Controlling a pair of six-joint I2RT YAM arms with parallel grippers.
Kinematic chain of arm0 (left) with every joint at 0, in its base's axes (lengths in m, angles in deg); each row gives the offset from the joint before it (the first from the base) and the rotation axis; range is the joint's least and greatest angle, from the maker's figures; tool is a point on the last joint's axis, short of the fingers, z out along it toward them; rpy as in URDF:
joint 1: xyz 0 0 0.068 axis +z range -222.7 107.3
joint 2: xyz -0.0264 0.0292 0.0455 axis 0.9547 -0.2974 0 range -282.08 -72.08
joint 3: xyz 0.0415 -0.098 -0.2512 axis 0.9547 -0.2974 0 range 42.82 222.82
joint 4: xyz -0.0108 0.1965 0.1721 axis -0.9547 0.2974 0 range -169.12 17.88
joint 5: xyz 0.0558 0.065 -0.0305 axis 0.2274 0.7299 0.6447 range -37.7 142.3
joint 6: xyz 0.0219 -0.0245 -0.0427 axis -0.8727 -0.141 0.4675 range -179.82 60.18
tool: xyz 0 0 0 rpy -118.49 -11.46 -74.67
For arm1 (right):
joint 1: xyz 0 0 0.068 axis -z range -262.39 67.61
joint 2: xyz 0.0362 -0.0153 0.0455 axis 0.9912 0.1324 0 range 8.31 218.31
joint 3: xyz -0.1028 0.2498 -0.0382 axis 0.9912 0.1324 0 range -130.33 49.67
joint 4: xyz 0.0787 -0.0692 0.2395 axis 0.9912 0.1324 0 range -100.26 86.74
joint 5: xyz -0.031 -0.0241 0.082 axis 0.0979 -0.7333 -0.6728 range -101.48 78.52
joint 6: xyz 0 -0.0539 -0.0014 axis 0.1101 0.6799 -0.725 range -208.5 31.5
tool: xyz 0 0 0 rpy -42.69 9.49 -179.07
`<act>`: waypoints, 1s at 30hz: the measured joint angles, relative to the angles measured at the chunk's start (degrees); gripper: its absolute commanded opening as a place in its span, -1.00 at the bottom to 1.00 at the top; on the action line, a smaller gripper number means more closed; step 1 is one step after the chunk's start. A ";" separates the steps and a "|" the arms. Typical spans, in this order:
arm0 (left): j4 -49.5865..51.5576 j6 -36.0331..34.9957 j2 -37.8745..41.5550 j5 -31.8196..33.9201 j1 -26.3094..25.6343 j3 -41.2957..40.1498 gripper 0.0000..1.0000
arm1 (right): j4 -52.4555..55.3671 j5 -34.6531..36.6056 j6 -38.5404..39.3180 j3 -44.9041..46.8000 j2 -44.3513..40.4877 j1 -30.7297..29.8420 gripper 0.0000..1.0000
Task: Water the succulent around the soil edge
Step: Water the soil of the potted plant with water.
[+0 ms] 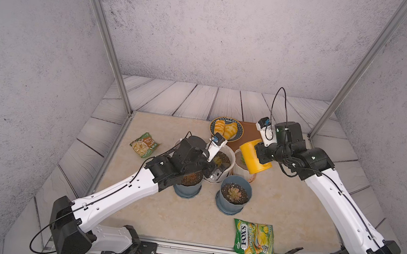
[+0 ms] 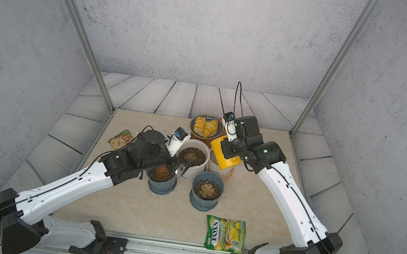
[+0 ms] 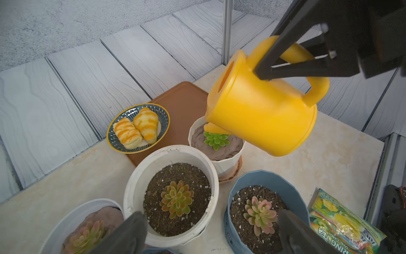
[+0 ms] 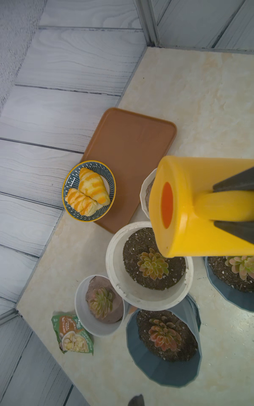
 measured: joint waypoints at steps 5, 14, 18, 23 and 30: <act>-0.33 -2.71 -12.35 0.85 0.00 10.01 0.97 | 5.75 1.44 1.05 -7.87 17.94 0.98 -1.00; 0.92 -15.08 -23.34 -0.94 0.00 23.78 0.97 | 16.68 -6.08 2.67 -22.73 42.77 11.02 -1.00; 0.61 -17.99 -23.39 -0.85 0.00 20.37 0.97 | 20.98 -8.11 4.00 -28.63 48.59 12.94 -1.00; 1.70 -18.88 -22.64 0.90 0.00 17.38 0.97 | 24.61 -10.43 5.25 -33.62 53.57 13.90 -1.00; 0.07 -18.86 -18.43 3.50 0.00 15.87 0.97 | 27.12 -12.44 5.77 -39.45 61.40 14.93 -1.00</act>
